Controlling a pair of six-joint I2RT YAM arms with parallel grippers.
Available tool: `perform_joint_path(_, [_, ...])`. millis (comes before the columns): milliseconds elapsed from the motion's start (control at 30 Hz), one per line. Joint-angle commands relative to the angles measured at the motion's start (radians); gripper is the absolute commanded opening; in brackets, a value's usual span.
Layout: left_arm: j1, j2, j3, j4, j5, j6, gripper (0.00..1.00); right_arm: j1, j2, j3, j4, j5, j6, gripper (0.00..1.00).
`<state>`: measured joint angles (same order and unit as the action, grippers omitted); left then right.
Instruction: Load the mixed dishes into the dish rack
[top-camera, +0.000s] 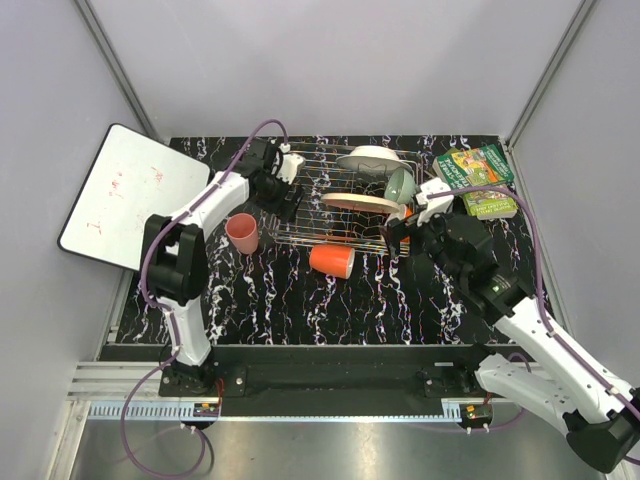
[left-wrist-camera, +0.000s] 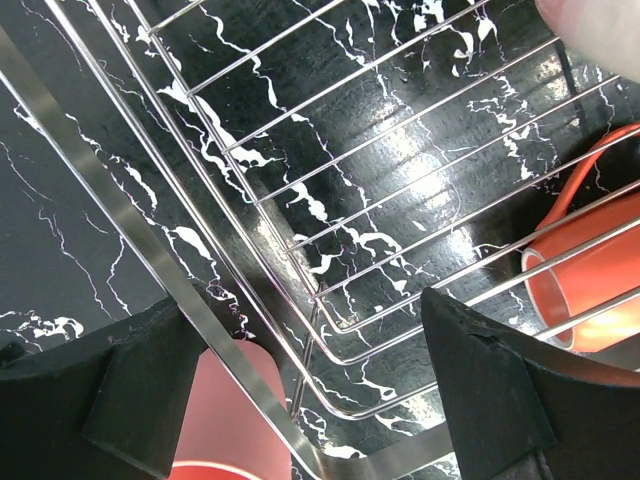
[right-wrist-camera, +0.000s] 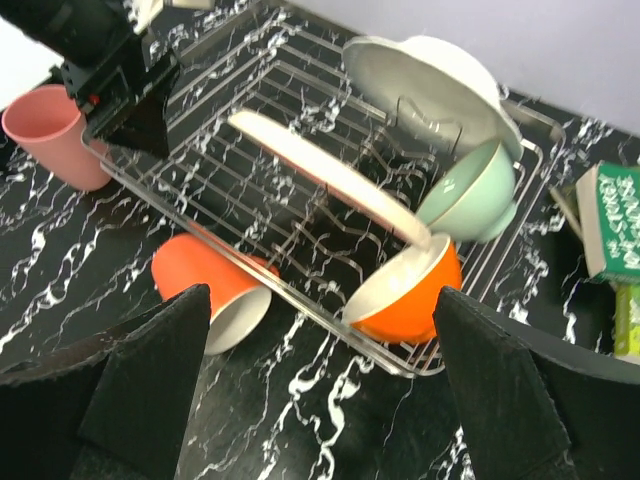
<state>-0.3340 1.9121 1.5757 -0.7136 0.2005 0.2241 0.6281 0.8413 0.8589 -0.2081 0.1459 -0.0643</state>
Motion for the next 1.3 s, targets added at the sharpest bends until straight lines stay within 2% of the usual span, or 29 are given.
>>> perform_joint_path(0, [-0.020,-0.056,-0.039,0.031,0.010,0.020,0.89,0.002,-0.042,-0.031,-0.008,-0.011,0.050,1.00])
perform_joint_path(167, [-0.054,-0.110,-0.114,0.034,0.027,0.020,0.88,0.002,-0.009,-0.029,-0.008,-0.029,0.058,1.00])
perform_joint_path(367, [-0.109,-0.159,-0.193,0.039,0.027,0.027,0.87,0.002,0.028,-0.057,0.002,-0.098,0.182,1.00])
perform_joint_path(700, [-0.123,-0.182,-0.221,0.040,-0.024,0.046,0.89,0.004,0.048,-0.257,0.128,-0.274,0.385,1.00])
perform_joint_path(767, [-0.123,-0.188,-0.215,0.040,-0.047,0.047,0.92,0.004,0.071,-0.280,0.153,-0.320,0.417,0.96])
perform_joint_path(867, [-0.119,-0.196,-0.197,0.034,-0.085,0.047,0.99,0.004,0.105,-0.333,0.255,-0.373,0.458,0.92])
perform_joint_path(967, [-0.119,-0.217,-0.178,0.026,-0.128,0.047,0.99,0.004,0.163,-0.377,0.377,-0.414,0.497,0.87])
perform_joint_path(1100, [-0.109,-0.269,-0.163,0.005,-0.167,0.034,0.99,0.004,0.278,-0.409,0.563,-0.459,0.540,0.85])
perform_joint_path(1267, [-0.091,-0.380,-0.172,-0.026,-0.159,0.029,0.99,0.002,0.462,-0.388,0.693,-0.505,0.569,0.81])
